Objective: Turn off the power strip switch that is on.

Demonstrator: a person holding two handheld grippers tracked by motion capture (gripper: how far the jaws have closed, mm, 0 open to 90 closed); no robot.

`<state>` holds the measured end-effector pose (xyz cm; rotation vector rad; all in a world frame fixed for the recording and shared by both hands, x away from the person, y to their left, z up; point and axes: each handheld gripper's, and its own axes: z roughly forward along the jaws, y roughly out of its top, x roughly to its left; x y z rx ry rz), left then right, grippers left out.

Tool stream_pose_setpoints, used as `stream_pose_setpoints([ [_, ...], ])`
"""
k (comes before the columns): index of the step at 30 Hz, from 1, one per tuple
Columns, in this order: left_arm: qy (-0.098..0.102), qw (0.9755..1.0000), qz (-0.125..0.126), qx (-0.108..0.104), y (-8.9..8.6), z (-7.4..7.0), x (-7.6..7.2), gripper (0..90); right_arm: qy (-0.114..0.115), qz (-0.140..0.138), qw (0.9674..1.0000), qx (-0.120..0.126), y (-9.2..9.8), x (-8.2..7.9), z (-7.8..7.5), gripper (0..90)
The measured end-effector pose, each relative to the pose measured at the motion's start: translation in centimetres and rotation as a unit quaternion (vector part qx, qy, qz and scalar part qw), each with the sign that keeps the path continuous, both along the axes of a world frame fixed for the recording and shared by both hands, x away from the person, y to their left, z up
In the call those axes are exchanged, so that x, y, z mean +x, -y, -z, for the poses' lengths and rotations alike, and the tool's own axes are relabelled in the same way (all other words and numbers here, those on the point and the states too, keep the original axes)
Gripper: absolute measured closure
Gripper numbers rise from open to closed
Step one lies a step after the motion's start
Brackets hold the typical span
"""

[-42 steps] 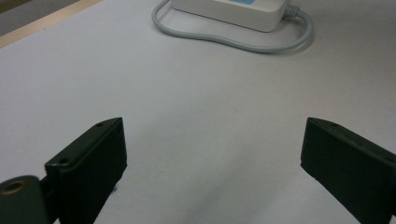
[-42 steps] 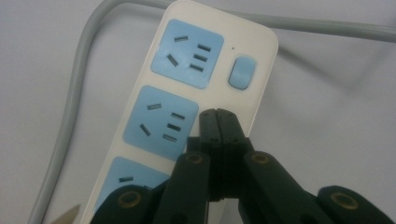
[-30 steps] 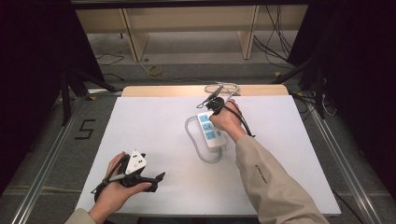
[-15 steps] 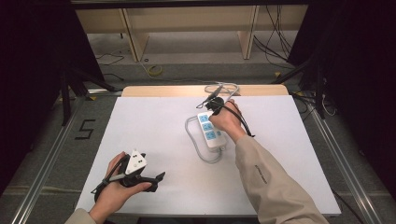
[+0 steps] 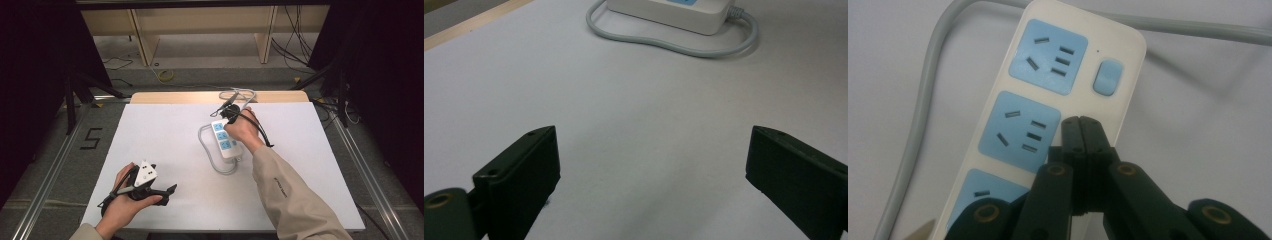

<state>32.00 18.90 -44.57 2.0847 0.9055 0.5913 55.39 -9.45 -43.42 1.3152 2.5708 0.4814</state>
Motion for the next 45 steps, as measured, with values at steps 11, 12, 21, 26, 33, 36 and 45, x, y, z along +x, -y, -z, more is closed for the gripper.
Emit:
stream_pose_setpoints([
  [11,0.0,1.0,-0.001,-0.002,0.01,0.0,0.0,6.8,0.009,0.003,0.9999,0.01,0.2,-0.26,0.1,90.0],
  [12,0.0,1.0,-0.001,-0.001,0.0,0.0,0.0,6.8,0.009,0.003,0.9999,0.01,0.2,-0.26,0.1,90.0],
  [21,0.001,1.0,-0.001,0.0,0.0,0.01,-0.01,6.8,0.011,0.004,0.9998,0.016,0.33,-0.35,0.14,90.0],
  [26,0.002,1.0,-0.001,-0.001,0.02,0.01,-0.02,6.8,0.008,0.008,0.9998,0.018,0.34,-0.32,0.1,90.0],
  [33,0.001,1.0,-0.001,0.0,0.0,0.0,-0.01,6.7,0.012,0.004,0.9997,0.019,0.39,-0.3,0.14,90.0],
  [36,0.001,1.0,0.0,0.0,0.0,0.0,0.0,6.8,0.012,0.004,0.9997,0.02,0.4,-0.3,0.13,90.0],
  [45,0.002,1.0,-0.002,-0.003,0.05,0.04,0.01,6.8,0.018,0.002,0.9996,0.022,0.51,-0.3,-0.15,90.0],
])
